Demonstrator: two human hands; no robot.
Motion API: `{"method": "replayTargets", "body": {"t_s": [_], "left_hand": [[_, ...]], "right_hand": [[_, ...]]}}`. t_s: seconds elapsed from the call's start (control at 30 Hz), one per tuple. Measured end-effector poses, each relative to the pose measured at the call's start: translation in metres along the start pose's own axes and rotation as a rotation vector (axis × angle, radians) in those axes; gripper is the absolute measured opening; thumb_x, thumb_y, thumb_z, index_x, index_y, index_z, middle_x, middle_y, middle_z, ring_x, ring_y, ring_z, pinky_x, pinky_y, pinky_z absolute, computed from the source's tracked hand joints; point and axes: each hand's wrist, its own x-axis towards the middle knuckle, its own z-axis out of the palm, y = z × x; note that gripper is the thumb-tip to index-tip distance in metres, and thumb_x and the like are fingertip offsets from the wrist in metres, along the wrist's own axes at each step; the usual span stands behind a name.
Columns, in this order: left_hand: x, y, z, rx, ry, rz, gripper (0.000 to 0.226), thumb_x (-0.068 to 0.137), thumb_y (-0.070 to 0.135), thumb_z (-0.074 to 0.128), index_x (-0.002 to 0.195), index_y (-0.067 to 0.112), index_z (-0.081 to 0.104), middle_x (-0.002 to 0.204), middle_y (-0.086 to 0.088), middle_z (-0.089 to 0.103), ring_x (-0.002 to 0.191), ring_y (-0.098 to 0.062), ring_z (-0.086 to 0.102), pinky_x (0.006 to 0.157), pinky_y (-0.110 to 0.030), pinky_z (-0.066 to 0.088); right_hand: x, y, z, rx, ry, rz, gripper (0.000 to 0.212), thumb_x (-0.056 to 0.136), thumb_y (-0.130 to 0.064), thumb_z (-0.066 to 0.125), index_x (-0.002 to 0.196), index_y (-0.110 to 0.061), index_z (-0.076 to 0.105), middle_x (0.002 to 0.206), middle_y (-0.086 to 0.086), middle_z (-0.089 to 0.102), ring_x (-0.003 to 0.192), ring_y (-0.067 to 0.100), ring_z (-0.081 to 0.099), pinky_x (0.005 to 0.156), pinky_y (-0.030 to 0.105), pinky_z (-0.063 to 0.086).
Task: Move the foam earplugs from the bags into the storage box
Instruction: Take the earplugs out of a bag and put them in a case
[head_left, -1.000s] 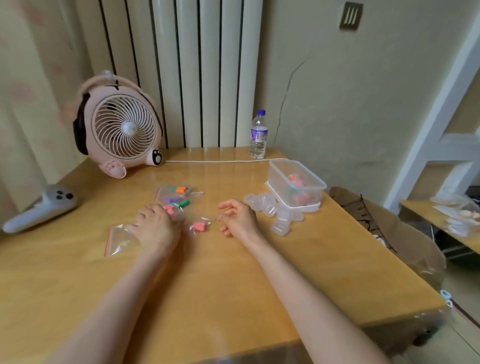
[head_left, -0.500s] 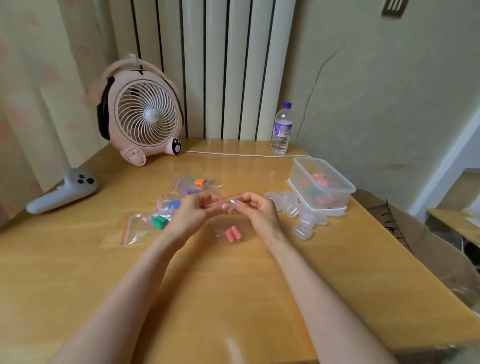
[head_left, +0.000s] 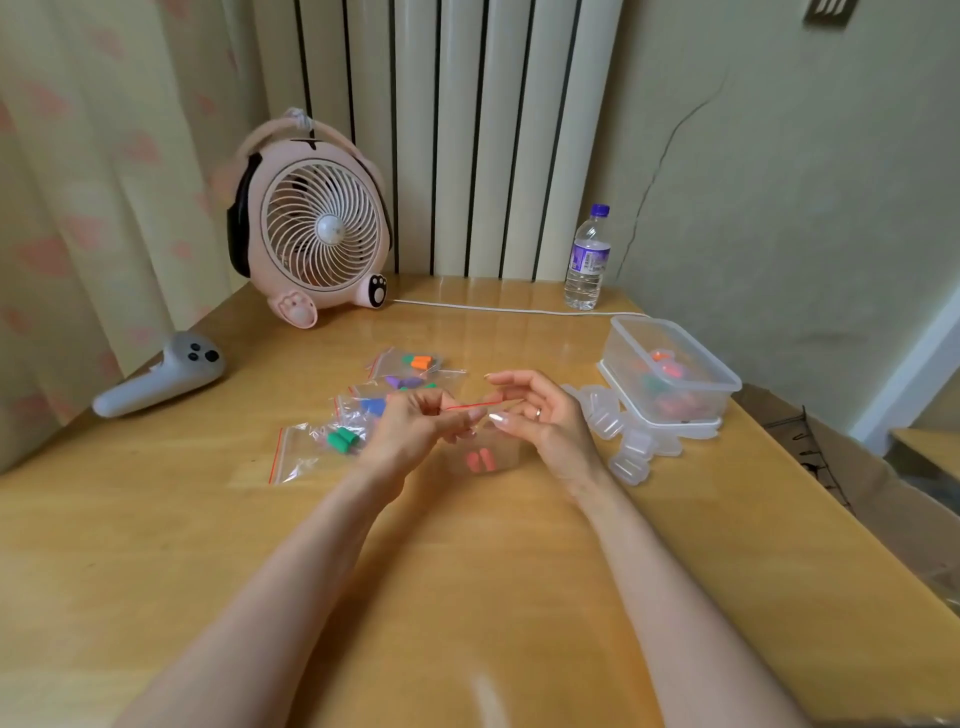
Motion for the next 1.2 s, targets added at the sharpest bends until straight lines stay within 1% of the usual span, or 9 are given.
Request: {"method": "replayTargets", "body": {"t_s": [0.1, 0.27, 0.37, 0.47, 0.67, 0.77, 0.93, 1.03, 1.2], "left_hand": [[-0.001, -0.002, 0.000, -0.044, 0.016, -0.035, 0.033, 0.074, 0.001, 0.073, 0.060, 0.008, 0.044, 0.047, 0.003, 0.055, 0.043, -0.001, 0.053, 0.045, -0.010, 0.039], [0.000, -0.004, -0.001, -0.025, 0.045, -0.041, 0.038, 0.067, 0.004, 0.079, 0.058, 0.011, 0.043, 0.051, 0.000, 0.058, 0.049, -0.006, 0.059, 0.047, -0.012, 0.043], [0.000, -0.002, 0.000, -0.015, 0.027, -0.013, 0.028, 0.072, 0.005, 0.075, 0.062, 0.008, 0.049, 0.059, -0.004, 0.059, 0.046, -0.001, 0.055, 0.047, -0.010, 0.040], [0.000, 0.001, -0.002, 0.036, -0.011, 0.003, 0.011, 0.081, 0.008, 0.068, 0.077, 0.000, 0.063, 0.068, -0.005, 0.063, 0.045, 0.003, 0.050, 0.047, -0.006, 0.035], [0.004, -0.004, -0.004, 0.025, 0.022, 0.011, 0.023, 0.074, 0.001, 0.073, 0.064, 0.005, 0.052, 0.058, 0.003, 0.066, 0.048, 0.002, 0.057, 0.049, -0.010, 0.041], [0.004, -0.004, -0.004, 0.023, 0.040, 0.036, 0.028, 0.069, 0.001, 0.076, 0.062, 0.006, 0.049, 0.065, -0.004, 0.066, 0.049, 0.002, 0.058, 0.047, -0.009, 0.040], [0.006, -0.009, -0.005, 0.122, 0.068, 0.028, 0.037, 0.054, 0.023, 0.083, 0.059, 0.009, 0.049, 0.062, -0.006, 0.063, 0.063, -0.018, 0.060, 0.063, -0.030, 0.046], [0.009, -0.013, -0.004, 0.171, 0.047, -0.026, 0.039, 0.064, 0.018, 0.082, 0.056, 0.012, 0.045, 0.049, 0.000, 0.051, 0.050, -0.014, 0.046, 0.055, -0.027, 0.037], [0.007, -0.012, -0.003, 0.198, -0.061, -0.076, 0.038, 0.074, 0.022, 0.075, 0.055, 0.012, 0.044, 0.048, 0.000, 0.043, 0.037, -0.004, 0.035, 0.040, -0.015, 0.029]], "right_hand": [[-0.003, -0.002, 0.004, -0.025, -0.045, 0.007, 0.033, 0.078, 0.018, 0.056, 0.090, -0.012, 0.064, 0.088, 0.005, 0.064, 0.079, 0.014, 0.058, 0.073, 0.018, 0.050], [-0.003, -0.001, 0.006, -0.079, -0.032, 0.010, 0.032, 0.074, 0.019, 0.060, 0.078, -0.013, 0.062, 0.078, 0.000, 0.063, 0.076, 0.012, 0.058, 0.074, 0.024, 0.051], [-0.003, 0.002, 0.005, -0.095, 0.000, 0.027, 0.028, 0.075, 0.015, 0.064, 0.077, -0.013, 0.063, 0.077, 0.004, 0.064, 0.075, 0.016, 0.060, 0.072, 0.029, 0.055], [-0.002, 0.002, 0.001, -0.117, 0.059, 0.039, 0.021, 0.077, 0.009, 0.068, 0.078, -0.011, 0.063, 0.078, 0.009, 0.064, 0.073, 0.016, 0.060, 0.065, 0.024, 0.054], [-0.003, -0.001, 0.001, -0.152, 0.008, 0.026, 0.020, 0.076, 0.009, 0.068, 0.076, -0.011, 0.062, 0.074, 0.003, 0.064, 0.070, 0.014, 0.060, 0.065, 0.021, 0.052], [-0.004, -0.002, 0.000, -0.131, -0.008, 0.041, 0.017, 0.078, 0.010, 0.065, 0.075, -0.007, 0.063, 0.071, 0.006, 0.063, 0.064, 0.012, 0.061, 0.062, 0.019, 0.050], [-0.005, -0.005, -0.005, -0.227, 0.020, -0.014, 0.017, 0.068, 0.000, 0.071, 0.062, -0.015, 0.064, 0.078, 0.003, 0.060, 0.074, 0.013, 0.055, 0.072, 0.025, 0.045], [-0.007, -0.010, -0.007, -0.065, 0.007, -0.034, 0.004, 0.062, -0.007, 0.065, 0.063, -0.007, 0.062, 0.079, 0.000, 0.061, 0.077, 0.009, 0.056, 0.070, 0.016, 0.044], [-0.007, -0.011, -0.007, 0.050, -0.063, 0.022, 0.006, 0.069, -0.009, 0.062, 0.065, -0.012, 0.059, 0.068, 0.003, 0.061, 0.060, 0.008, 0.047, 0.059, 0.021, 0.036]]}}
